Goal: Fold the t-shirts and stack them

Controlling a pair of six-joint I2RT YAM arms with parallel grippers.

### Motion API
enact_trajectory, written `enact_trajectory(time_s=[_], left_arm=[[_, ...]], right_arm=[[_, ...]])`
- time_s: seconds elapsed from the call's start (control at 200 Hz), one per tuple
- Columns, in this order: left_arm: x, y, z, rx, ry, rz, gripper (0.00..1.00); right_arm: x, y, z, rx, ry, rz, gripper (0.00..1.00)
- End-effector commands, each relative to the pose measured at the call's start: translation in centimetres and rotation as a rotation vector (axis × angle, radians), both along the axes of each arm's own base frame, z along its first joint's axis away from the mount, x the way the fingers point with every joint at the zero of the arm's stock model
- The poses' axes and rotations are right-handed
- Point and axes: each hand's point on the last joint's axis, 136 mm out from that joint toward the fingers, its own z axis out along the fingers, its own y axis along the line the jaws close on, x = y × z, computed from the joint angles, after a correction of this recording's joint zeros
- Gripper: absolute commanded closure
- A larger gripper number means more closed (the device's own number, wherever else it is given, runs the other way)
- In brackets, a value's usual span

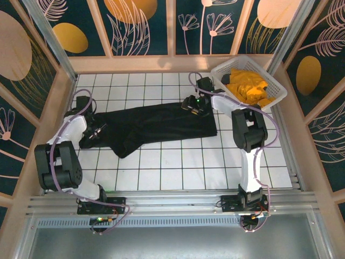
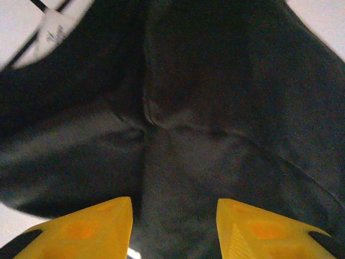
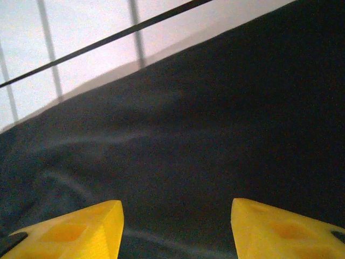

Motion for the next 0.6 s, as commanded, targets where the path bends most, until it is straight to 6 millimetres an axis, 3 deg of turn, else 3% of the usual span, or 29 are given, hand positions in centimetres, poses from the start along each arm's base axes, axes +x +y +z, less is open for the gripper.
enact_trajectory(time_s=[0.0,0.45,0.596], left_arm=[[0.5,0.8,-1.1,0.01,0.002,-0.053,0.56],[-1.1,-0.4,-4.9,-0.052,0.062,-0.078,0.65],[-1.0,0.6,-4.8,0.002,0.067,-0.065,0.77]], right_arm=[[0.1,-1.4,-1.8,-0.045,0.076,-0.036,0.44],[-0.7,-1.8,-3.5,-0.062,0.119,-0.051,0.44],[-0.6,-1.8,-3.5,-0.067,0.118,-0.053,0.44]])
